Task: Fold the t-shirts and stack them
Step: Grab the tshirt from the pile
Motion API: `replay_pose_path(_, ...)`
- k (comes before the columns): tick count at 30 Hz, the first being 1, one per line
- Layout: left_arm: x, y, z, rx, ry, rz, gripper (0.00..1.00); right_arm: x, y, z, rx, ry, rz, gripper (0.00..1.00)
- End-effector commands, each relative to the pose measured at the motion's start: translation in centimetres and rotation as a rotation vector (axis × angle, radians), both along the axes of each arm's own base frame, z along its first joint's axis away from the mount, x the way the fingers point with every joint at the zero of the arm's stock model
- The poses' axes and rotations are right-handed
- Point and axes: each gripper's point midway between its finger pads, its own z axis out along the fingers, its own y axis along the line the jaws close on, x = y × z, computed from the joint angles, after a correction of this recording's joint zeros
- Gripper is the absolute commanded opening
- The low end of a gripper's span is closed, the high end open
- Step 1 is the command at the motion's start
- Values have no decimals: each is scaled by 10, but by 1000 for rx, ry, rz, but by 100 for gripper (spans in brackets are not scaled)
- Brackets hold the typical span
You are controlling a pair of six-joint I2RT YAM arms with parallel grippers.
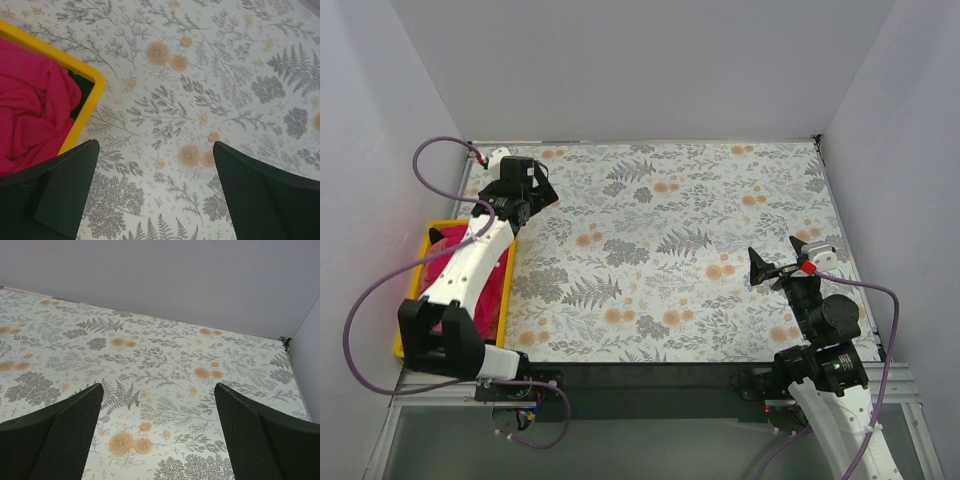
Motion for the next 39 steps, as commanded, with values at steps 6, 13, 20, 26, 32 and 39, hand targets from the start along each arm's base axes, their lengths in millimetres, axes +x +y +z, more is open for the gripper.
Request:
replay_pose_path(6, -4, 118, -17, 114, 141, 353, 97, -3, 7, 8, 15, -37, 35, 98)
replay_pose_path(13, -55, 157, -85, 190, 306, 485, 97, -3, 16, 1, -2, -15, 75, 98)
replay_pose_path(20, -66, 156, -119, 154, 339, 511, 92, -3, 26, -7, -20, 11, 122, 98)
replay_pose_path(26, -64, 157, -106, 150, 292, 528, 15, -2, 30, -10, -27, 21, 137, 98)
replay_pose_path(32, -42, 158, -23, 188, 100, 490, 0, -2, 31, -11, -30, 26, 141, 98)
replay_pose_path(39, -2, 93, 77, 282, -62, 308, 0, -2, 31, -11, -33, 26, 141, 98)
